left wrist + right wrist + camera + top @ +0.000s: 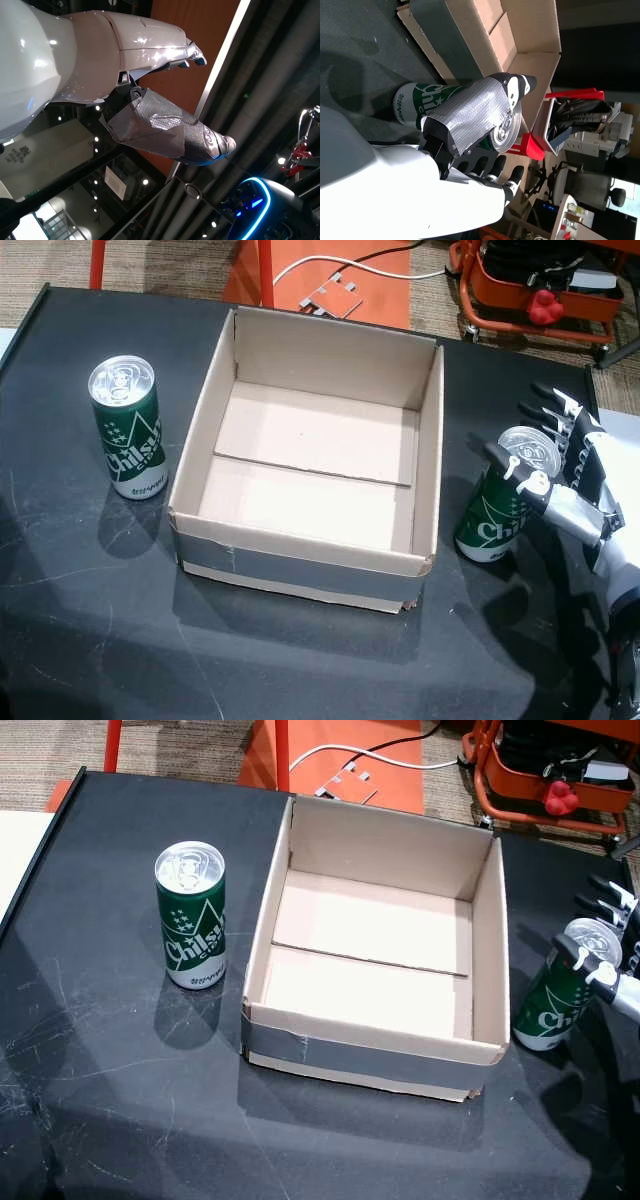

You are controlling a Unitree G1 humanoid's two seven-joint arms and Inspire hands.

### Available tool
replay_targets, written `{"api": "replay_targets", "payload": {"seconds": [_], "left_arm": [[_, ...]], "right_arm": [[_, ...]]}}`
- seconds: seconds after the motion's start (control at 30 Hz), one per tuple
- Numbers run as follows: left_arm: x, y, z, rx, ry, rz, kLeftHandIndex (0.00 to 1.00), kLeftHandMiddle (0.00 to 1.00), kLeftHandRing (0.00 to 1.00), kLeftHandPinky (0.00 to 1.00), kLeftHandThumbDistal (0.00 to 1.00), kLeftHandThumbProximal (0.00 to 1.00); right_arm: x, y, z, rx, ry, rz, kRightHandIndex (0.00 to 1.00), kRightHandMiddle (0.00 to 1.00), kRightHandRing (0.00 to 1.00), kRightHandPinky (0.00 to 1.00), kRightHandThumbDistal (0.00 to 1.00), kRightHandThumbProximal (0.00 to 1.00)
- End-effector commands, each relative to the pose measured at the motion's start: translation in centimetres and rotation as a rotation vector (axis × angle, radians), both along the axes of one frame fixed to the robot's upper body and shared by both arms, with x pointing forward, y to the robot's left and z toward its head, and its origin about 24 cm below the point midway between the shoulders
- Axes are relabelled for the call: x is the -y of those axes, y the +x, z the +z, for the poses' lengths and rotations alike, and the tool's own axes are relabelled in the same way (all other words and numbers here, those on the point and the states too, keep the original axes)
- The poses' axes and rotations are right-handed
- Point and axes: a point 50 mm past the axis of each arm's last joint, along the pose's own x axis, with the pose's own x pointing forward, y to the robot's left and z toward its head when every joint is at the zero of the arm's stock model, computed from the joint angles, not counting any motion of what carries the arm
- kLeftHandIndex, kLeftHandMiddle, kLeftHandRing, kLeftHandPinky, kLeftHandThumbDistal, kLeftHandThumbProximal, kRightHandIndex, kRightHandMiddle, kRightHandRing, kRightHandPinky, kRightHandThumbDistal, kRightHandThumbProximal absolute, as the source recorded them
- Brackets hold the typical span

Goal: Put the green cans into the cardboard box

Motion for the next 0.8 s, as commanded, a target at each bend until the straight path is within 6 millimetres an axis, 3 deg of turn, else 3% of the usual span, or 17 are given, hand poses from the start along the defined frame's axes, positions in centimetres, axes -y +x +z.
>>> {"api": "replay_targets", "payload": {"seconds": [0.0,0.13,0.37,0.43,0.63,0.7,0.77], "left_arm": [[0.20,-0.08,0.16,0.009,0.009,0.006,0.98,0.98,1.00,1.00,0.77,0.49],[0.22,-0.06,0.19,0.003,0.011,-0.014,0.97,0.97,1.00,1.00,0.70,0.48],[0.09,-0.04,0.29,0.004,0.020,-0.024,0.97,0.96,1.00,1.00,0.69,0.53],[0.17,-0.04,0.29,0.002,0.015,-0.030,0.96,0.96,1.00,1.00,0.75,0.54],[0.19,-0.04,0.29,0.001,0.011,-0.027,0.96,0.96,1.00,1.00,0.67,0.50],[0.25,-0.04,0.30,-0.002,0.011,-0.032,0.97,0.97,1.00,1.00,0.72,0.52],[0.26,-0.05,0.27,-0.005,0.008,-0.035,0.97,0.98,1.00,1.00,0.71,0.51]], "right_arm": [[0.20,-0.85,-1.44,-0.075,0.005,-0.012,0.89,0.85,0.84,0.89,1.00,0.75],[0.31,-0.90,-1.54,-0.085,0.007,-0.016,0.89,0.85,0.84,0.89,1.00,0.75],[0.41,-0.89,-1.56,-0.094,0.008,-0.014,0.90,0.85,0.84,0.89,1.00,0.75],[0.43,-0.87,-1.57,-0.096,0.015,-0.015,0.91,0.85,0.84,0.89,1.00,0.73],[0.38,-0.77,-1.49,-0.098,-0.003,-0.011,0.90,0.84,0.84,0.89,1.00,0.74],[0.33,-0.74,-1.49,-0.099,0.000,-0.007,0.90,0.84,0.84,0.89,1.00,0.73],[0.30,-0.73,-1.48,-0.098,0.006,-0.001,0.89,0.84,0.84,0.89,1.00,0.73]]}}
